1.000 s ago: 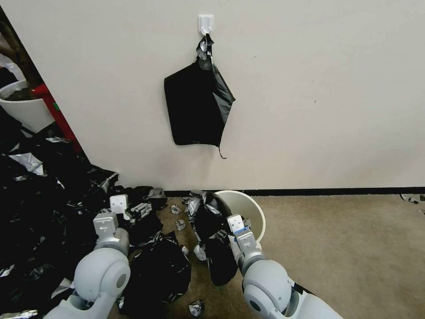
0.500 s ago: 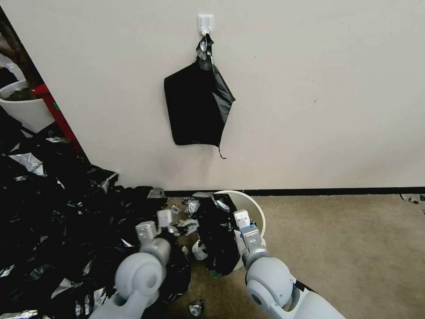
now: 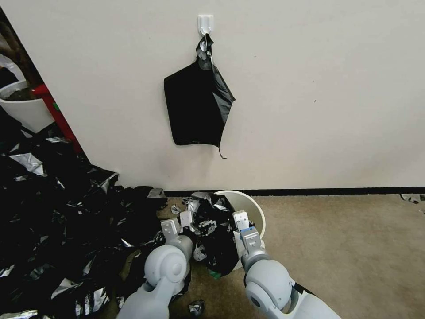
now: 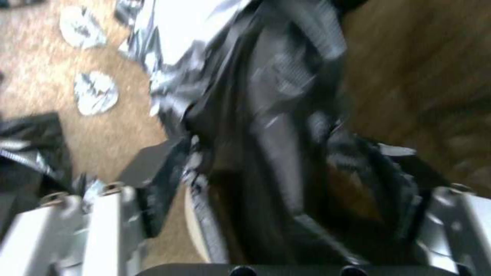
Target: Place a trash bag onto the trash bin.
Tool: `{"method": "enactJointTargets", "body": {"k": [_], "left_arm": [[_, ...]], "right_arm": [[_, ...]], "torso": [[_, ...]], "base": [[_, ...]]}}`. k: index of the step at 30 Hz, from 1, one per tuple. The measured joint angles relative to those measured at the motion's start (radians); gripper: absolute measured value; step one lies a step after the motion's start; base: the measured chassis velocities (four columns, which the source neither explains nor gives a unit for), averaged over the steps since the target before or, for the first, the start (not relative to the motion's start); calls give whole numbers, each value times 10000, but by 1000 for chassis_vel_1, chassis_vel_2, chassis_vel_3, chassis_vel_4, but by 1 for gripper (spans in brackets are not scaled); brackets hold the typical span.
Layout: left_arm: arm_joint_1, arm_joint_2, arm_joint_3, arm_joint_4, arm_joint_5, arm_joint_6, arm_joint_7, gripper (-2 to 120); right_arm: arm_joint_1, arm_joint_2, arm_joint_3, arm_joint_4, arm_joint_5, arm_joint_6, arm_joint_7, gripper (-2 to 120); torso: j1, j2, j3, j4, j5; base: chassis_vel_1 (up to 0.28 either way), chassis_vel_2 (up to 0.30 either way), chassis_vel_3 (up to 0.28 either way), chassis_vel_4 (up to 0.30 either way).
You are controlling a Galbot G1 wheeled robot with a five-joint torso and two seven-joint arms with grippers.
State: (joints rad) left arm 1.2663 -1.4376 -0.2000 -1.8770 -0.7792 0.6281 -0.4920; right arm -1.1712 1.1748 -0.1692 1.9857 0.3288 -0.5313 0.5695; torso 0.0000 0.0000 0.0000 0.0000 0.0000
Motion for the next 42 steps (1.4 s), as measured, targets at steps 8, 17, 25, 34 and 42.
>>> {"method": "enactJointTargets", "body": {"k": [8, 17, 25, 34, 42], "left_arm": [[-122, 1, 48, 224, 13, 197, -81, 44], [-43, 690, -184, -253, 68, 757, -11, 13], [145, 2296, -579, -1323, 968, 1111, 1789, 3], [449, 3697, -969, -2008, 2833, 1124, 4306, 3], [510, 3941, -1516, -2392, 2752, 987, 5307, 3]], "right_arm": [[-3, -2, 24, 15, 5, 69, 0, 0], [-48, -156, 104, -52, -420, 557, -118, 0], [-123, -453, 501, -46, -1238, 1182, -551, 0], [-250, -716, 963, -27, -175, 987, -539, 0], [-429, -1113, 1612, -96, 1948, 407, -520, 0]], "torso": [[-1, 1, -3, 3, 2], [1, 0, 2, -1, -6], [1, 0, 0, -1, -2], [1, 0, 0, 0, -1], [0, 0, 0, 0, -1]], "base": [[0, 0, 0, 0], [0, 0, 0, 0], [0, 0, 0, 0], [0, 0, 0, 0], [0, 0, 0, 0]]}}
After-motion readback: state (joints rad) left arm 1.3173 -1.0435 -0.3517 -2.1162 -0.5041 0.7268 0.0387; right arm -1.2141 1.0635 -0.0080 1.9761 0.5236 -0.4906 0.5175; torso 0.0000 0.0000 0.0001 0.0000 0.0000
